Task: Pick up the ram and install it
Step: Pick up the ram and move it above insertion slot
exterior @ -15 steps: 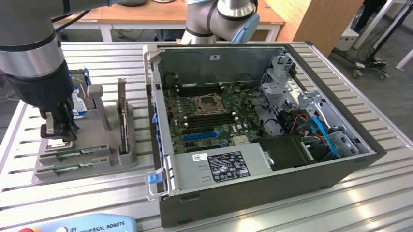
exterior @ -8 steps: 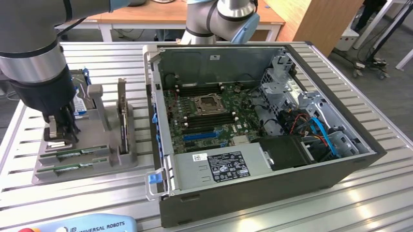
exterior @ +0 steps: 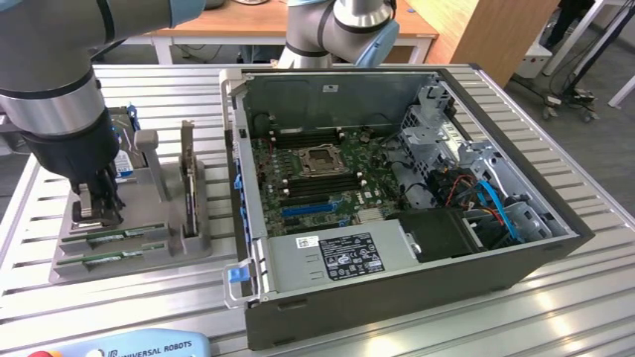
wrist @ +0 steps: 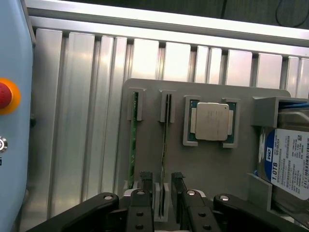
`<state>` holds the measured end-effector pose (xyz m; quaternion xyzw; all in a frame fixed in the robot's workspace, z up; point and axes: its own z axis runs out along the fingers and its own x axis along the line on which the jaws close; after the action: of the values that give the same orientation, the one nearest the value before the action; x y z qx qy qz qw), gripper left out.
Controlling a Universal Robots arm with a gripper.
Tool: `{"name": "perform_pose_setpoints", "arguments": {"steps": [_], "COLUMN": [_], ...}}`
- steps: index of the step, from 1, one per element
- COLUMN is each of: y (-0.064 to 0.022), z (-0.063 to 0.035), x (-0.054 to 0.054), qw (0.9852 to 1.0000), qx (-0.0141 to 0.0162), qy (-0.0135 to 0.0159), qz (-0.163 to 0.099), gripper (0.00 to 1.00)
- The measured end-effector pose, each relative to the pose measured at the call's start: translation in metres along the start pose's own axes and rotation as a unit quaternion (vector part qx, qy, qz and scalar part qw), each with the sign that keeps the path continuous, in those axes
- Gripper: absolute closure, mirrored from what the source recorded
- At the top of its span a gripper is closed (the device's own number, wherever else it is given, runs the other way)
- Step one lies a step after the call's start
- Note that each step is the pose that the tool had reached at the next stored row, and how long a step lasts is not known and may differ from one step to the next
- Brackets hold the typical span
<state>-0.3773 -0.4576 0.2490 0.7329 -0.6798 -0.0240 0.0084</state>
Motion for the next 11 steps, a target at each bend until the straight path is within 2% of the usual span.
{"name": "perform_pose_setpoints", "arguments": {"steps": [4,7,11], "y": [0.0001,0.001,0.0013], "z": [0.0004,-0.0001,-0.0002], "x": [0.001,0.014,0.018], "qw": [1.0,1.0,1.0], "qx": [0.0003,0.0001,0.0001], "qy": [-0.0001,-0.0001,0.0], "qz": [0.0,0.0,0.0], "gripper": [0.7,0.7,0.7]}}
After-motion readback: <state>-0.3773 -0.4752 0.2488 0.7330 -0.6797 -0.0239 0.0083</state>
